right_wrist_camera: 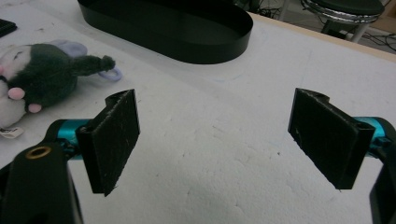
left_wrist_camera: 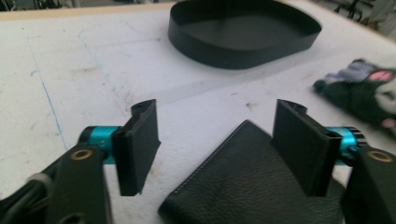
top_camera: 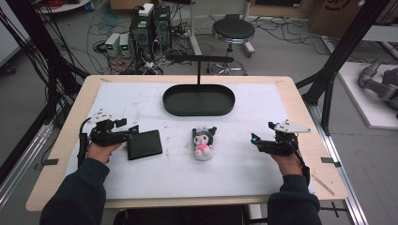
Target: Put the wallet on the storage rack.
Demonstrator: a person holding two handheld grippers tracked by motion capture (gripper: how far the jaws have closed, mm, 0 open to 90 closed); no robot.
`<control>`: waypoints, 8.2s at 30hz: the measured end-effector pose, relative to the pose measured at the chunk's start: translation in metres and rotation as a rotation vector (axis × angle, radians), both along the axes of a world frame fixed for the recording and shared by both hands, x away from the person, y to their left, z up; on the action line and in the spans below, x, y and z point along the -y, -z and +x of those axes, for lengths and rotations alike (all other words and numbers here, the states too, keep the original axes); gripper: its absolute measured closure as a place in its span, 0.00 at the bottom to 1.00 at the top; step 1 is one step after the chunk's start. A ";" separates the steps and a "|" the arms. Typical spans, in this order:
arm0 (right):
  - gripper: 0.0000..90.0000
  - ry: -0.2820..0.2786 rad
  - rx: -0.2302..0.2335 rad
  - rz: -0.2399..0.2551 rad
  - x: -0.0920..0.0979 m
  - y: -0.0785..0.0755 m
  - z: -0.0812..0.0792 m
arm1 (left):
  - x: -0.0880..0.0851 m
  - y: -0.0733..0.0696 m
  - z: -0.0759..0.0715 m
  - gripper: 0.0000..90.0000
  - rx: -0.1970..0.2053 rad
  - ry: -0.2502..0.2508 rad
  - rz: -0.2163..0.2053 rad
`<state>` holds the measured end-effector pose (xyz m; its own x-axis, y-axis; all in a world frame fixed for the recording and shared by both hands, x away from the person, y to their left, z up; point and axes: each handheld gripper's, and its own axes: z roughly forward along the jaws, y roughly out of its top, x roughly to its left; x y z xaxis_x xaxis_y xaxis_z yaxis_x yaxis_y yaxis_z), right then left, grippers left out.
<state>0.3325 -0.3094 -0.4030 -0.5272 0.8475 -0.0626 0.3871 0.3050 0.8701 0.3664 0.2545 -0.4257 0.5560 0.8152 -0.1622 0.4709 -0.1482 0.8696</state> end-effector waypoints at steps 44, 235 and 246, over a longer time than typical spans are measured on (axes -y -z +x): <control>0.19 -0.011 -0.010 -0.016 -0.007 0.000 -0.002 | -0.008 0.027 -0.019 0.84 -0.237 0.135 -0.106; 0.19 0.004 -0.023 0.029 0.002 0.000 0.002 | 0.039 -0.065 0.039 0.86 0.185 -0.054 -0.020; 0.19 0.010 -0.019 0.041 0.007 0.000 0.001 | 0.077 -0.057 0.093 0.86 0.179 -0.001 0.021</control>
<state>0.3339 -0.3162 -0.4025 -0.5198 0.8541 -0.0178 0.4067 0.2657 0.8741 0.4589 0.1779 -0.3684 0.5738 0.8178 -0.0434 0.3088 -0.1669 0.9364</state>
